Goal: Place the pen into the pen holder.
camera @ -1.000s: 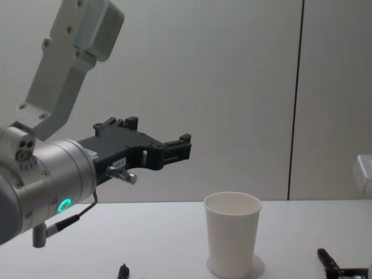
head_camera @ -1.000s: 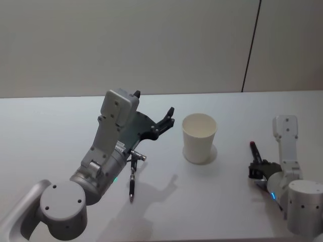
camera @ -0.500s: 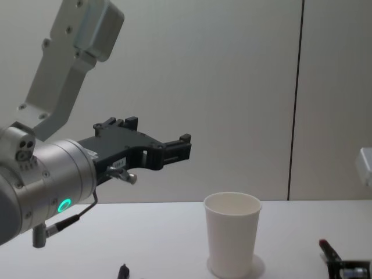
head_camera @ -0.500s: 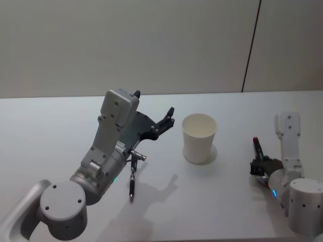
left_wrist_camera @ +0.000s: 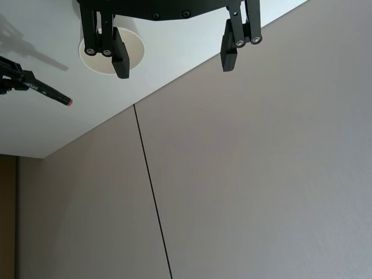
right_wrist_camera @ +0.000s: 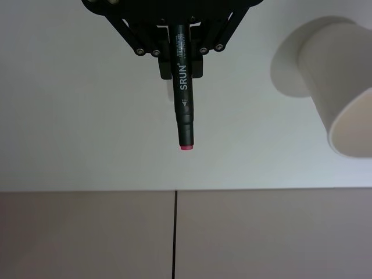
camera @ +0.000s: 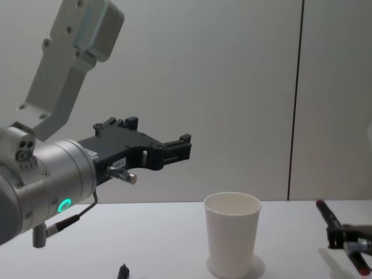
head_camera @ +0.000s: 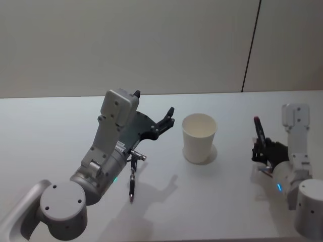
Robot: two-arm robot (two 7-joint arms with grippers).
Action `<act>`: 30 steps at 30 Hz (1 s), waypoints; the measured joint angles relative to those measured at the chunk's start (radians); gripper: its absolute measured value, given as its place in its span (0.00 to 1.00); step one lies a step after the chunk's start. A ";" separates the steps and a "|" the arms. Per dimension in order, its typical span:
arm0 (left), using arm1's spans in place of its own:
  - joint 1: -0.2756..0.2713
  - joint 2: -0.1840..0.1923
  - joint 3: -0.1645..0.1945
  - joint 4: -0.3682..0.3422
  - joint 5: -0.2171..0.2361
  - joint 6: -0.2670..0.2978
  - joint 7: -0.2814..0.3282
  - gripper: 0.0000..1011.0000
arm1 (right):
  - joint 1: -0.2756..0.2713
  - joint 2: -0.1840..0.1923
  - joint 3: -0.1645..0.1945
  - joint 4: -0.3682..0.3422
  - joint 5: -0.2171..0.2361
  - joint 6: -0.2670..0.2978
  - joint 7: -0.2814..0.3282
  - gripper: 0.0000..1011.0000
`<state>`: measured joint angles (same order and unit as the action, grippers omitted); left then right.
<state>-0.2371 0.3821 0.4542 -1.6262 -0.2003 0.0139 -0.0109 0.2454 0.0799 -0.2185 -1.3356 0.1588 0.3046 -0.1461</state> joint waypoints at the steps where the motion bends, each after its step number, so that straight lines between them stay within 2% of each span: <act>1: 0.000 0.000 0.000 0.000 0.000 0.000 0.000 0.99 | -0.003 0.001 0.000 -0.006 -0.003 -0.011 0.004 0.18; 12: 0.000 0.000 0.000 0.000 0.000 0.000 0.000 0.99 | -0.045 0.025 0.006 -0.069 -0.032 -0.162 0.062 0.18; 13: 0.000 0.000 0.000 0.000 0.000 0.000 0.000 0.99 | -0.045 0.025 0.006 -0.069 -0.032 -0.162 0.062 0.18; 17: 0.000 0.000 0.000 0.000 0.000 0.000 0.000 0.99 | -0.052 0.033 0.010 -0.078 -0.037 -0.238 0.097 0.18; 20: 0.000 0.000 0.000 0.000 0.000 0.000 0.000 0.99 | -0.051 0.038 0.014 -0.076 -0.037 -0.299 0.129 0.18; 21: 0.000 0.000 0.000 0.000 0.000 0.000 0.000 0.99 | -0.051 0.038 0.014 -0.076 -0.037 -0.299 0.129 0.18; 24: 0.000 0.000 0.000 0.000 0.000 0.000 0.000 0.99 | -0.043 0.040 0.017 -0.064 -0.034 -0.354 0.161 0.18; 25: 0.000 0.000 0.000 0.000 0.000 0.000 0.000 0.99 | -0.037 0.040 0.019 -0.055 -0.030 -0.385 0.180 0.18; 29: 0.000 0.000 0.000 0.000 0.000 0.000 0.000 0.99 | -0.021 0.040 0.021 -0.032 -0.021 -0.440 0.217 0.18; 30: 0.000 0.000 0.000 0.000 0.000 0.000 0.000 0.99 | -0.010 0.039 0.022 -0.016 -0.015 -0.473 0.240 0.18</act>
<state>-0.2372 0.3821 0.4542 -1.6262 -0.2004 0.0139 -0.0109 0.2356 0.1184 -0.1961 -1.3520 0.1441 -0.1684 0.0939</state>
